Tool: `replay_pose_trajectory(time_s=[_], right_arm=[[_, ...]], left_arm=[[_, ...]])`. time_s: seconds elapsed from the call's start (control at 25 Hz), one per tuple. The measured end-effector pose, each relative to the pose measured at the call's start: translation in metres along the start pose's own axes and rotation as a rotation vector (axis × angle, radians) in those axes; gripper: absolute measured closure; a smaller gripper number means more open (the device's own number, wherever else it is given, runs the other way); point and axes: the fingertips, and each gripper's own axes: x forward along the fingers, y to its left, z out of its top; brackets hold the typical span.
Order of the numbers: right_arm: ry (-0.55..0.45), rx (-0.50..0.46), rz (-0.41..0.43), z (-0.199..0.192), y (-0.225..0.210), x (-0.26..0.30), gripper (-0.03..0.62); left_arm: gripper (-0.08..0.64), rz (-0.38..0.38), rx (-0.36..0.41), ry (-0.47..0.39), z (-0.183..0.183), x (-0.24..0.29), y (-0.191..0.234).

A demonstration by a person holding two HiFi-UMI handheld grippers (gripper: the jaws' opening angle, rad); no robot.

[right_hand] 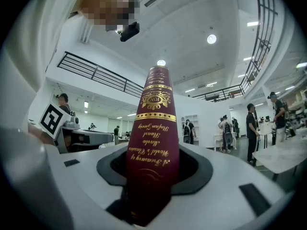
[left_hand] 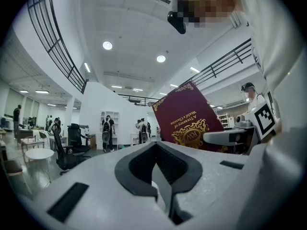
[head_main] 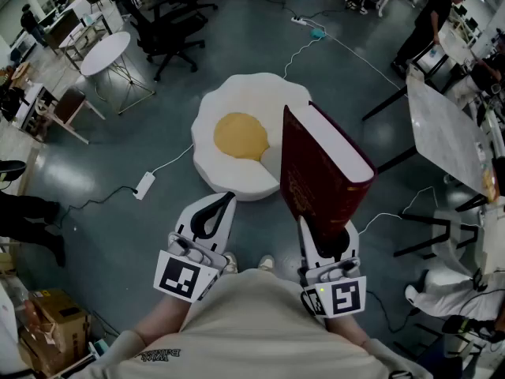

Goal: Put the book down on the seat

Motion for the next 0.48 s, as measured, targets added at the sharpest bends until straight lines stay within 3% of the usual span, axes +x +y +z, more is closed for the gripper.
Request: replay_pose_trajectory(time_s=[0.48], right_arm=[[0.005, 0.042, -0.014, -0.005, -0.007, -0.005, 0.390]], left_arm=[[0.555, -0.008, -0.013, 0.035, -0.011, -0.001, -0.006]])
